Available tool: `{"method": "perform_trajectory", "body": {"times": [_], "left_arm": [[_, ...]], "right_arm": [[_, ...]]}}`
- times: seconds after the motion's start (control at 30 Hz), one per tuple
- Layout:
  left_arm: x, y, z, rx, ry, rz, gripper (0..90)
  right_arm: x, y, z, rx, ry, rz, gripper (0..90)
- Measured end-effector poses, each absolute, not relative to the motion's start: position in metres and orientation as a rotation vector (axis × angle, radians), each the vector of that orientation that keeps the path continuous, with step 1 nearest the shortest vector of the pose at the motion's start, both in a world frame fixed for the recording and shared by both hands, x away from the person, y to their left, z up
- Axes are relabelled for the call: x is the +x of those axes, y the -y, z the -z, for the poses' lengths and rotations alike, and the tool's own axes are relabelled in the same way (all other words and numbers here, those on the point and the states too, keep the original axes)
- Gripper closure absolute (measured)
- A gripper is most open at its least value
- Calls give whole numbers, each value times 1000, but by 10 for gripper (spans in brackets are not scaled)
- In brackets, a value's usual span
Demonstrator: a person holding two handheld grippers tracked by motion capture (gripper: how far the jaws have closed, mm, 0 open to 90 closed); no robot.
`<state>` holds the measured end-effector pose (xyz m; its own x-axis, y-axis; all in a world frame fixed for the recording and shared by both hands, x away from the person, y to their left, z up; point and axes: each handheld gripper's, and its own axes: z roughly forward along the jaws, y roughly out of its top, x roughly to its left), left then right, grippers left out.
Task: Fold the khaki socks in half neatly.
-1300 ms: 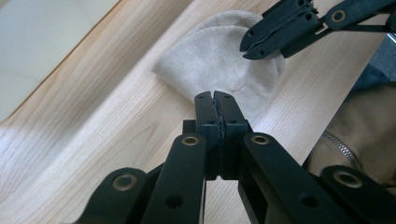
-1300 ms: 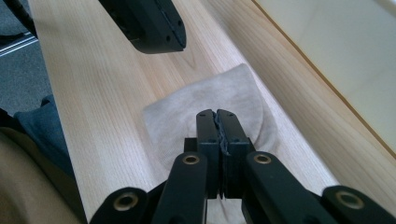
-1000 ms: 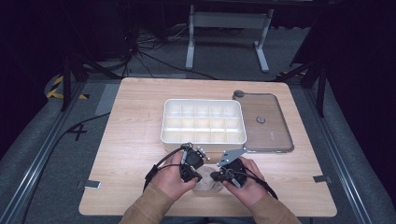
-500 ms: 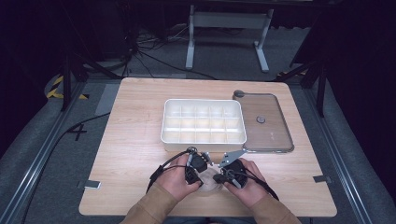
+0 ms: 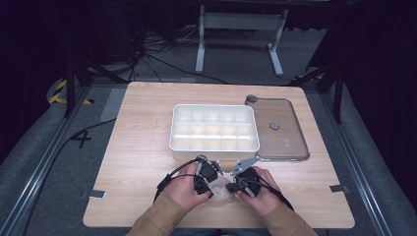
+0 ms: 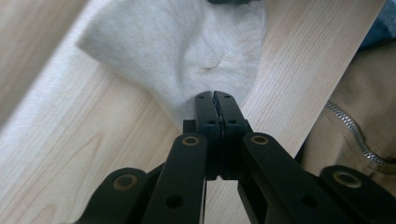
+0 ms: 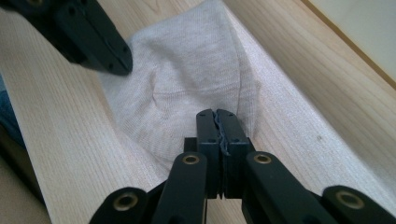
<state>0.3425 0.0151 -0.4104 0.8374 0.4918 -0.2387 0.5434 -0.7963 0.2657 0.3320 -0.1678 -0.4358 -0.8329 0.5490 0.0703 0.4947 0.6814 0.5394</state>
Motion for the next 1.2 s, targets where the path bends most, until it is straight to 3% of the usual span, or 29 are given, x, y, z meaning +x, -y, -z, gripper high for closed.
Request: {"method": "perform_trajectory", "body": {"times": [0.27, 0.63, 1.2], "left_arm": [[345, -27, 401, 2631, -794, 201, 851], [347, -41, 395, 2587, -832, 182, 853], [354, -55, 404, 2567, -837, 185, 816]], "right_arm": [[328, 170, 428, 852, -2771, -876, 892], [324, 165, 417, 824, -2756, -935, 892], [320, 146, 436, 825, -2758, -903, 891]]}}
